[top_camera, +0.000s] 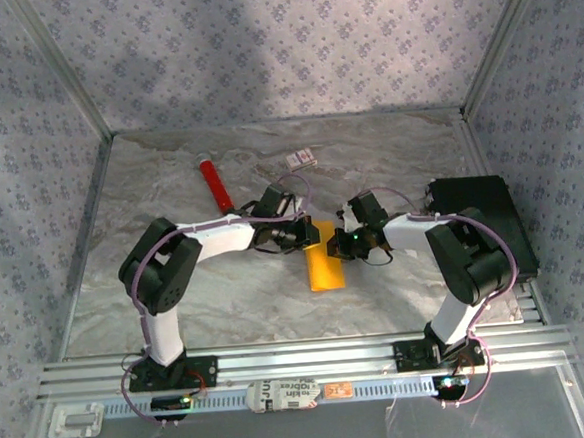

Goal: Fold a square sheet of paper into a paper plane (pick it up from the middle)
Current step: First fold the square sheet of paper in half at the center of the table.

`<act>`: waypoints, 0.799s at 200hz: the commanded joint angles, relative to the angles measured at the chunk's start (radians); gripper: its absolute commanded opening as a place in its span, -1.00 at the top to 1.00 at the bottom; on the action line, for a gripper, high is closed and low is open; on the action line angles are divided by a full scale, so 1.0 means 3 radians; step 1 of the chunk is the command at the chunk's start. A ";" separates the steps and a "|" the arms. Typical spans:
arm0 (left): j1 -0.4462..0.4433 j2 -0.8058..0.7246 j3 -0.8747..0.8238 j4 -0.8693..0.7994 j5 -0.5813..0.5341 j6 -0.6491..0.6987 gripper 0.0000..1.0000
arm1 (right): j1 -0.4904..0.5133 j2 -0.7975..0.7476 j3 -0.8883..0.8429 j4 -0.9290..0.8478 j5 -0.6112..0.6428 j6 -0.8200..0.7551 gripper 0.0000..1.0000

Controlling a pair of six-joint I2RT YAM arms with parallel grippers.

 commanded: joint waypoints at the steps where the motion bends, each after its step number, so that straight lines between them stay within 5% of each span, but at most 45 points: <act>1: 0.0015 0.0063 -0.0040 0.0034 0.0084 0.0069 1.00 | -0.0016 0.0130 -0.0026 -0.0288 0.0195 -0.0073 1.00; 160: 0.0091 0.0161 -0.0538 0.0125 -0.0127 0.0216 1.00 | 0.0061 0.0075 -0.0120 -0.0232 0.0278 0.0017 1.00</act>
